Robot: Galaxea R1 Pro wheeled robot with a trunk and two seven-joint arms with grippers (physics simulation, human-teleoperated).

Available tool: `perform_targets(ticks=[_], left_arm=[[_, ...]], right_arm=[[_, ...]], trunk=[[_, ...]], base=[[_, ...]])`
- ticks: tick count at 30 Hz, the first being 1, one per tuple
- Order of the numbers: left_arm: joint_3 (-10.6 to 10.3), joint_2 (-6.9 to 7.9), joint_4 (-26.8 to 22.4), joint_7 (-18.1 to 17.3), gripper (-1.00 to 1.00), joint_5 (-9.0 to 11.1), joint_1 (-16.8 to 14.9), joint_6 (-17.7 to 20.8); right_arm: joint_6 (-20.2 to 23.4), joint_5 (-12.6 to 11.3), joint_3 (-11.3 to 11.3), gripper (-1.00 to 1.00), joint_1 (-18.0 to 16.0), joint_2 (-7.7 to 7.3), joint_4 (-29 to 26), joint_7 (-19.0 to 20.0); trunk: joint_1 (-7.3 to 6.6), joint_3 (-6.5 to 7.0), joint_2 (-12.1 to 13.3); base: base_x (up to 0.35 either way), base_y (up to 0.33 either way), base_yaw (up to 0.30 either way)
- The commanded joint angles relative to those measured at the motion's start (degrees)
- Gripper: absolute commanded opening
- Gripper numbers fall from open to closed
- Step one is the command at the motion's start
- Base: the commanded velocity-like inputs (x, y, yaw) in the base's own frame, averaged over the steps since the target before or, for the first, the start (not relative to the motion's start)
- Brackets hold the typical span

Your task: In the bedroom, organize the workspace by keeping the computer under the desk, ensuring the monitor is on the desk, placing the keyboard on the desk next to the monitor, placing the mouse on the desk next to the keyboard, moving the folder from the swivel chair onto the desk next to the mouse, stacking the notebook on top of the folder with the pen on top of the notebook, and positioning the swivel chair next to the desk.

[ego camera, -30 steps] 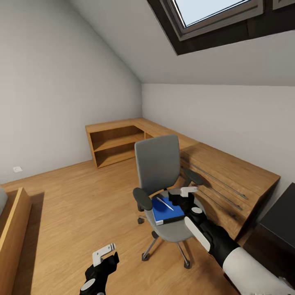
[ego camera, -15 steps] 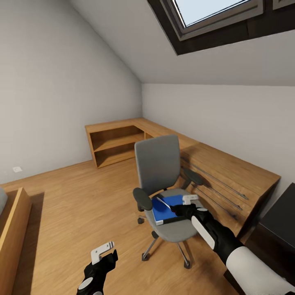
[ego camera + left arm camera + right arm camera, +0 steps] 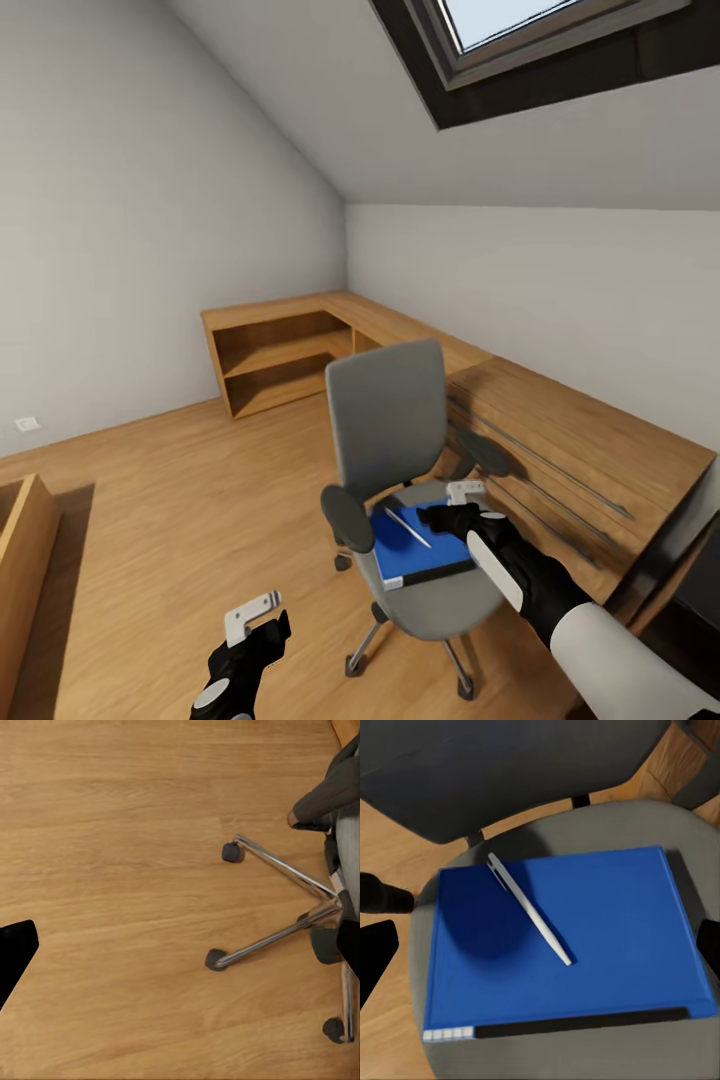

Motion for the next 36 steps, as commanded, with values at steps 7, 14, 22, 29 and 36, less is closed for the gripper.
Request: perform_targets(ticks=[7,14,22,29,36], left_arm=[[0.0,0.16,0.0,0.1,1.00,0.8,-0.1,-0.2],[3.0,0.55,0.1,0.3,1.00,5.7,-0.1,-0.3],[7.7,0.49,-0.3,0.2,1.00,6.6,-0.1,-0.2],[15.2,-0.03,-0.2,0.3,1.00,7.0,-0.1,6.3],[27.5,-3.83,-0.5,0.4,1.00,7.9,-1.8,21.2]], right_arm=[[-0.2,-0.5,0.9,1.00,-0.1,-0.08,-0.4,-0.1],[-0.3,-0.5,0.9,1.00,-0.1,-0.08,-0.6,-0.1],[-0.3,-0.5,0.4,1.00,-0.1,-0.30,-0.6,-0.2],[-0.2,-0.6,0.3,1.00,-0.1,-0.15,-0.4,-0.7],[0.2,-0.8,0.2,1.00,-1.4,-0.04,-0.2,-7.1]], trunk=[[0.03,-0.06,0.0],[0.03,-0.06,0.0],[0.91,-0.78,-1.6],[2.45,-2.04,-4.4],[3.99,-3.29,-7.3]], base=[[0.156,0.000,0.000],[0.013,0.000,0.022],[0.000,0.000,0.116],[0.000,0.000,0.003],[0.000,0.000,0.000]])
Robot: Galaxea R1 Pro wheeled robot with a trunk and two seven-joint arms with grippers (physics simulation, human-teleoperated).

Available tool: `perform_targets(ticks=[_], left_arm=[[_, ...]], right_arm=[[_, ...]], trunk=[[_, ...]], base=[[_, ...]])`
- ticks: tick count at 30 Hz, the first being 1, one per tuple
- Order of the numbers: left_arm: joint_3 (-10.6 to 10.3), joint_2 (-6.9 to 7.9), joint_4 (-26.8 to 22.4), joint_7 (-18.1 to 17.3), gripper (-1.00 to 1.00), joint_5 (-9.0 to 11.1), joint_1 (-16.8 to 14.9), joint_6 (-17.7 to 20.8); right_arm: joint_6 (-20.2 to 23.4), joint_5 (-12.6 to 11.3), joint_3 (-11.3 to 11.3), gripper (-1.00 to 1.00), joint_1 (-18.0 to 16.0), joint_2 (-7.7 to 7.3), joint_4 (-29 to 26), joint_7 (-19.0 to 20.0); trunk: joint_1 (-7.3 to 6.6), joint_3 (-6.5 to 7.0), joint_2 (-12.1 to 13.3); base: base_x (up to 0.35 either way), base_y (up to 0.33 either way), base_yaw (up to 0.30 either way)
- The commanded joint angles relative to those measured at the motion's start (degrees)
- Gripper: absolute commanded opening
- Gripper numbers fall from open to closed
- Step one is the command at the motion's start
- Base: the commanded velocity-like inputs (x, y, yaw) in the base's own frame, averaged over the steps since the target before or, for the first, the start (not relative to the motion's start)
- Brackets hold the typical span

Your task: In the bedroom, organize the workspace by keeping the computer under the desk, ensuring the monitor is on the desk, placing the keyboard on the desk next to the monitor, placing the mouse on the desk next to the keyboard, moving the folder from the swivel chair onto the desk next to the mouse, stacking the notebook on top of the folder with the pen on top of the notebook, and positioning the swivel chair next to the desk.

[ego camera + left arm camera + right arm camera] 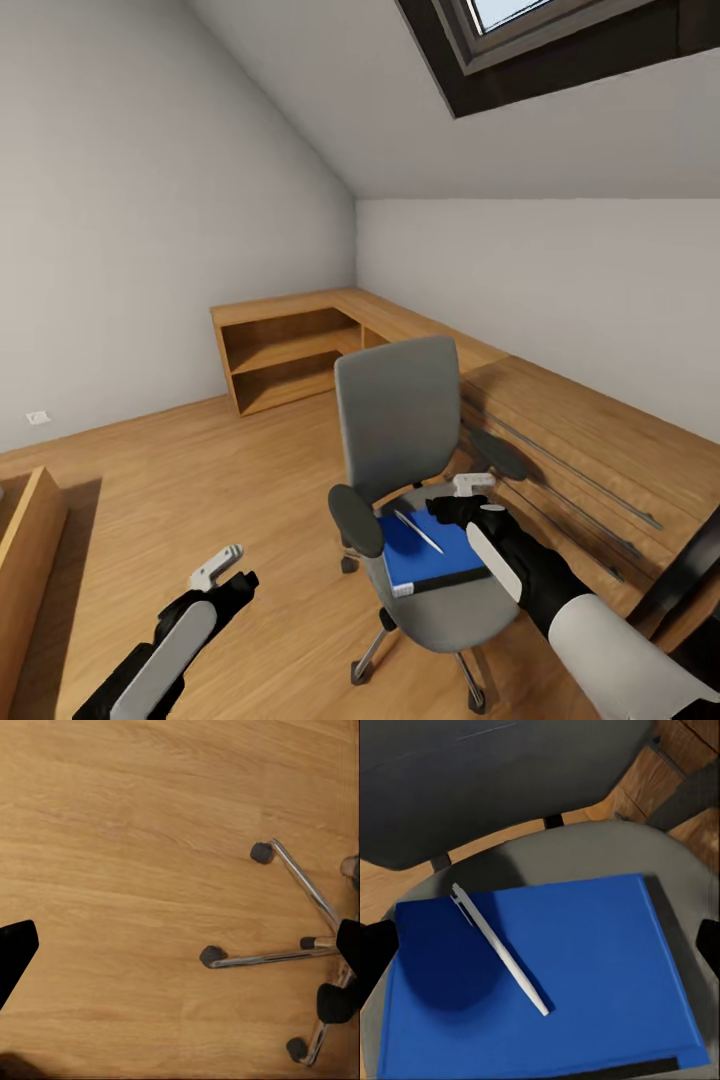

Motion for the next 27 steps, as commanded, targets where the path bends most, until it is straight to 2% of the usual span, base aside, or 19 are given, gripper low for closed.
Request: perform_targets(ticks=[1,5,10,12,14,15,16,19,22,27], left_arm=[[1.7,-1.23,-0.1,0.5,1.00,0.1,-1.4,3.1],[4.6,-3.18,-0.2,0.4,1.00,0.1,-5.4,8.7],[5.1,-3.65,1.6,0.3,1.00,0.1,-6.4,9.7],[5.2,-3.62,3.6,0.1,1.00,-0.7,-6.5,9.8],[5.6,-2.59,4.0,-0.1,1.00,-2.3,-6.6,9.8],[5.8,-0.22,2.7,-0.2,1.00,-3.2,-6.6,9.9],[5.8,0.37,2.2,-0.2,1.00,-3.4,-6.6,9.9],[5.8,1.00,0.9,0.0,1.00,-3.6,-6.6,9.9],[5.8,1.35,-0.1,0.1,1.00,-3.7,-6.6,9.9],[5.8,1.42,-0.2,0.1,1.00,-3.7,-6.6,9.9]], right_arm=[[0.2,-0.6,0.3,1.00,-0.7,-0.06,-0.1,-2.6],[0.3,-0.9,0.3,1.00,-1.6,-0.09,0.9,-6.6],[2.7,-1.3,-0.2,1.00,-2.2,-0.16,2.8,-7.1],[4.6,-1.3,-0.1,1.00,-2.2,-0.16,3.1,-6.3],[6.2,-1.3,-0.1,1.00,-2.3,-0.37,3.3,-4.9],[7.3,-1.4,-0.2,1.00,-2.2,-0.97,3.2,-3.7],[7.9,-1.7,-0.3,1.00,-2.2,-1.46,3.1,-3.5],[9.1,-3.5,-0.3,1.00,-2.2,-2.47,2.7,-3.1],[12.3,-8.7,-0.2,1.00,-2.2,-4.54,0.0,-2.8],[14.1,-11.3,-0.2,1.00,-2.2,-5.45,-1.7,-2.7]], trunk=[[0.23,-0.25,-0.5],[1.10,-0.97,-2.1],[2.20,-1.87,-4.1],[2.64,-2.22,-4.9],[3.08,-2.58,-5.7],[3.30,-2.76,-6.1],[3.52,-2.94,-6.5],[4.18,-3.48,-7.7],[4.84,-4.02,-8.9],[5.94,-5.01,-10.9]], base=[[0.000,0.000,0.000],[0.000,0.000,0.000],[0.000,0.000,0.000],[0.000,0.000,0.000],[0.000,0.000,0.000],[0.000,0.000,0.000],[0.000,0.000,0.000],[0.000,0.000,0.000],[0.000,0.000,0.003],[0.000,0.000,0.093]])
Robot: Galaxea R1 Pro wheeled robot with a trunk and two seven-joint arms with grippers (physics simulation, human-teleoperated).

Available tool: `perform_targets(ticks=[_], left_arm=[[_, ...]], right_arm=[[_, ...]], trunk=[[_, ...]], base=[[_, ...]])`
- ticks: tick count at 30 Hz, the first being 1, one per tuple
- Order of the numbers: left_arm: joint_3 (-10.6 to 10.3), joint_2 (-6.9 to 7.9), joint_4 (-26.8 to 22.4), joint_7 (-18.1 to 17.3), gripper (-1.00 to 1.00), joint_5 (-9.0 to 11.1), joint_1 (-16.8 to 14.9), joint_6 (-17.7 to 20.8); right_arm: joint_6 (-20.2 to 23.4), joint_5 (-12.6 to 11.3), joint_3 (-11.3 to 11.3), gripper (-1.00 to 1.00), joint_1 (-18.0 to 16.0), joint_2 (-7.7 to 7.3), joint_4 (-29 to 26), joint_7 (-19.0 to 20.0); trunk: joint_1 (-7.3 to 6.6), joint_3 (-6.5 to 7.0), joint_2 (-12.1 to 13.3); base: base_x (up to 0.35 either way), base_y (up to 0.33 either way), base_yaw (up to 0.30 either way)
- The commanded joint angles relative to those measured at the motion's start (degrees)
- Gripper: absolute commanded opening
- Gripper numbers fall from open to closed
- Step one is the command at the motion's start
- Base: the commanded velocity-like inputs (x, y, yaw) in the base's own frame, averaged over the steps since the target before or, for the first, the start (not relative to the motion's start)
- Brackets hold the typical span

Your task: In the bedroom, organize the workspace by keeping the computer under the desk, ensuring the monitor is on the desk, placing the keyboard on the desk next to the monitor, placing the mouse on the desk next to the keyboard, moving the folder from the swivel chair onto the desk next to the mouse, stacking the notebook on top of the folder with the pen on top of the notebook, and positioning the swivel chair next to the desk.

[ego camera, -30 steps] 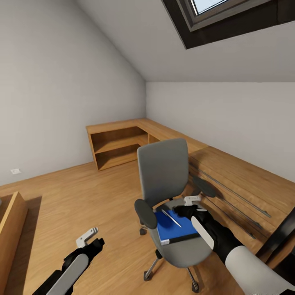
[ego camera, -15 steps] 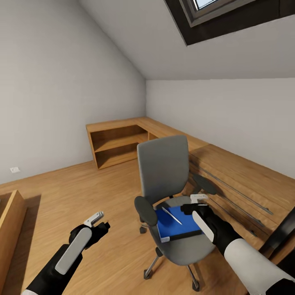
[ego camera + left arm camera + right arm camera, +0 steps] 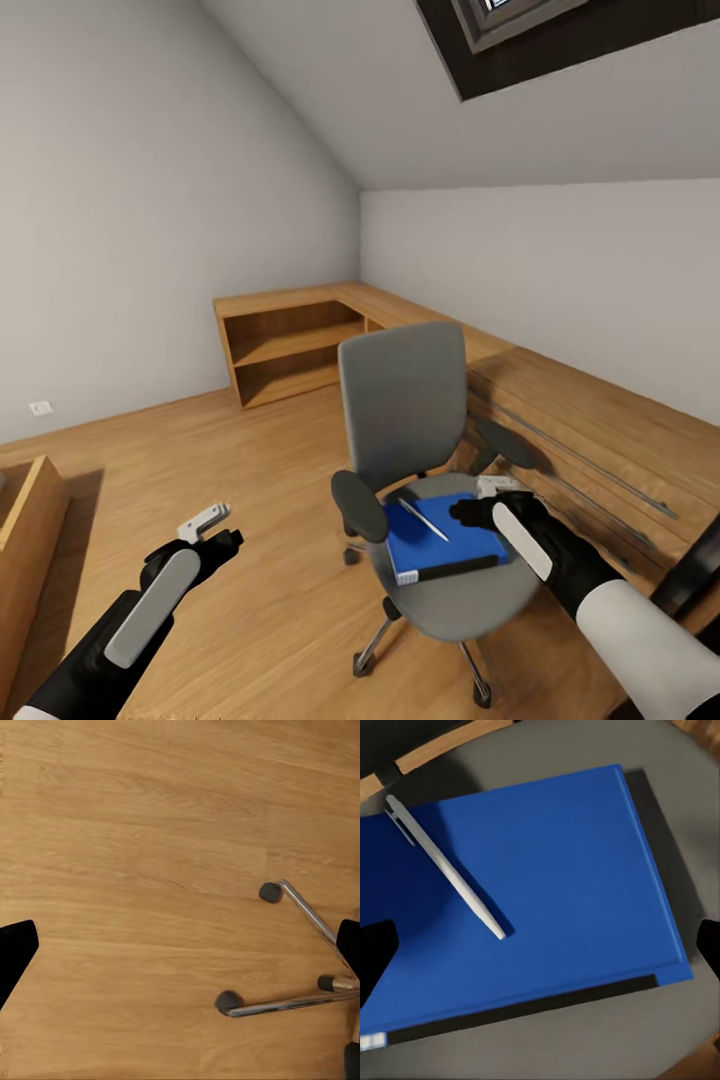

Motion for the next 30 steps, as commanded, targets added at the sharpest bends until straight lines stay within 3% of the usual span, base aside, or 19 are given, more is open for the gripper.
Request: perform_targets(ticks=[1,11,24,27,30], left_arm=[[-0.2,0.04,-0.1,0.4,1.00,0.3,-0.1,0.1],[-1.4,-0.10,-0.6,0.5,1.00,0.3,-0.1,0.0],[-2.3,-0.11,-0.7,0.5,1.00,0.4,-0.1,0.1],[-2.3,-0.11,-0.6,0.4,1.00,0.4,-0.1,0.1],[-2.3,-0.11,-0.6,0.3,1.00,0.4,-0.1,0.2]], right_arm=[[0.3,-1.0,0.3,1.00,-0.1,-0.20,-0.3,-0.5],[0.6,-1.3,0.5,1.00,-0.1,-0.29,-0.5,-0.5],[0.4,-0.9,0.6,1.00,0.1,-0.63,-0.4,3.0],[0.2,-0.8,0.6,1.00,0.1,-2.24,-0.4,8.7],[0.2,-0.7,0.6,1.00,0.1,-2.79,-0.4,11.0]], trunk=[[0.22,-0.28,-0.5],[2.42,-2.25,-4.5],[5.27,-4.59,-9.7],[5.27,-4.59,-9.7],[5.27,-4.59,-9.7]], base=[[0.000,0.000,0.201],[0.000,0.000,0.084],[0.000,0.000,0.000],[0.000,0.000,0.000],[0.000,0.000,0.000]])
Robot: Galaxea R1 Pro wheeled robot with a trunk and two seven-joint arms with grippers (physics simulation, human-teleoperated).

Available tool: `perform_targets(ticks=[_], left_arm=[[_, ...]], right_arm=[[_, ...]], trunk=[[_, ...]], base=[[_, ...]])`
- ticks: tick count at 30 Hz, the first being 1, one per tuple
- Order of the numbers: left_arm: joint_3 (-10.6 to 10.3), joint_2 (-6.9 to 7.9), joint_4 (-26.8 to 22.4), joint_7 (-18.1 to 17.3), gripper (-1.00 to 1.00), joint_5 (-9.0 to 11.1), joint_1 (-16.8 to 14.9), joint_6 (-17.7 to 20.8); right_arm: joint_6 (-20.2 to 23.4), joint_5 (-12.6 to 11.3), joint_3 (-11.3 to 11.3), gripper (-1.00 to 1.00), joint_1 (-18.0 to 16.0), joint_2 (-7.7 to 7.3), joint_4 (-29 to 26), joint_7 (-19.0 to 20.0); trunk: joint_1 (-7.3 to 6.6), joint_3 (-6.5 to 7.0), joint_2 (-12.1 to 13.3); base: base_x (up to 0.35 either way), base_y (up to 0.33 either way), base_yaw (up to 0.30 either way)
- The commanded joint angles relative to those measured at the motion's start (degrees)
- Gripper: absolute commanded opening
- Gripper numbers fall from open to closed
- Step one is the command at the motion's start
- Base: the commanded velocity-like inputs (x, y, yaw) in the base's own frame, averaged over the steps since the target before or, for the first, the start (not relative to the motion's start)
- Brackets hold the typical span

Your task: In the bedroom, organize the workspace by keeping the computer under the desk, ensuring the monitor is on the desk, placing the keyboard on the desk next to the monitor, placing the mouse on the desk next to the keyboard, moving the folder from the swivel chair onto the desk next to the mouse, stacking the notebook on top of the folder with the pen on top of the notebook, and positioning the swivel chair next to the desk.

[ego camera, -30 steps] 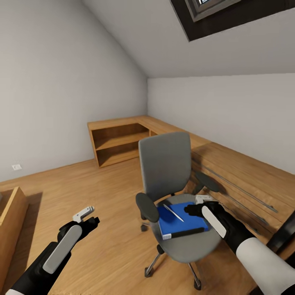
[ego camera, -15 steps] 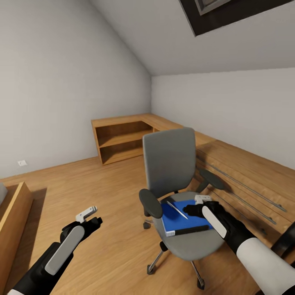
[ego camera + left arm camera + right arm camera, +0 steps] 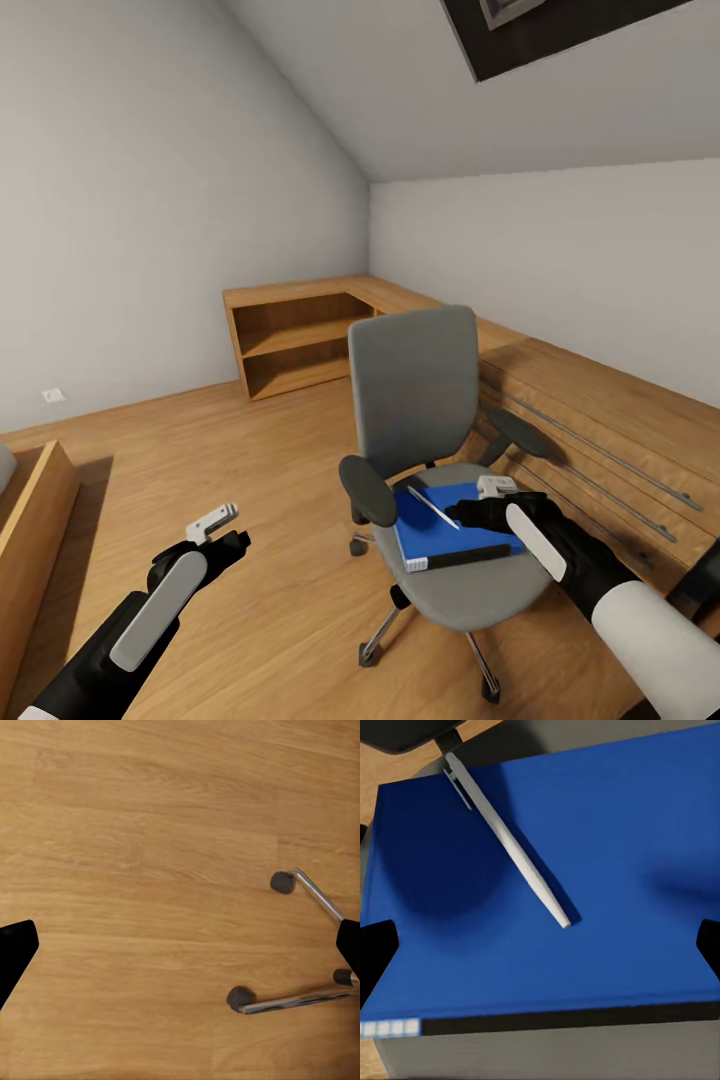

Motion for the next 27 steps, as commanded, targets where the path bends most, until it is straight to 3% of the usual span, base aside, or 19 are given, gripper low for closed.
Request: perform_targets(ticks=[1,11,19,27], left_arm=[[-0.1,0.05,0.0,0.4,1.00,0.3,-0.1,0.1],[-0.2,0.14,0.1,0.1,1.00,0.3,-0.1,0.1],[-0.9,0.22,0.2,0.0,1.00,0.4,-0.1,0.1],[-1.0,0.23,0.2,0.0,1.00,0.4,-0.1,0.4]], right_arm=[[0.1,-0.4,0.2,1.00,-0.1,-0.16,-0.1,0.0],[0.0,-0.3,0.2,1.00,-0.1,-0.41,0.1,1.2],[0.0,2.0,0.5,1.00,-0.1,-0.17,0.2,1.3],[0.1,2.4,0.7,1.00,-0.1,-0.03,0.0,1.2]], trunk=[[0.00,-0.06,0.0],[0.00,-0.06,0.0],[0.00,-0.06,0.0],[0.00,-0.06,0.0]], base=[[0.000,0.000,0.000],[0.015,0.000,0.000],[0.256,0.000,0.000],[0.110,0.000,0.001]])
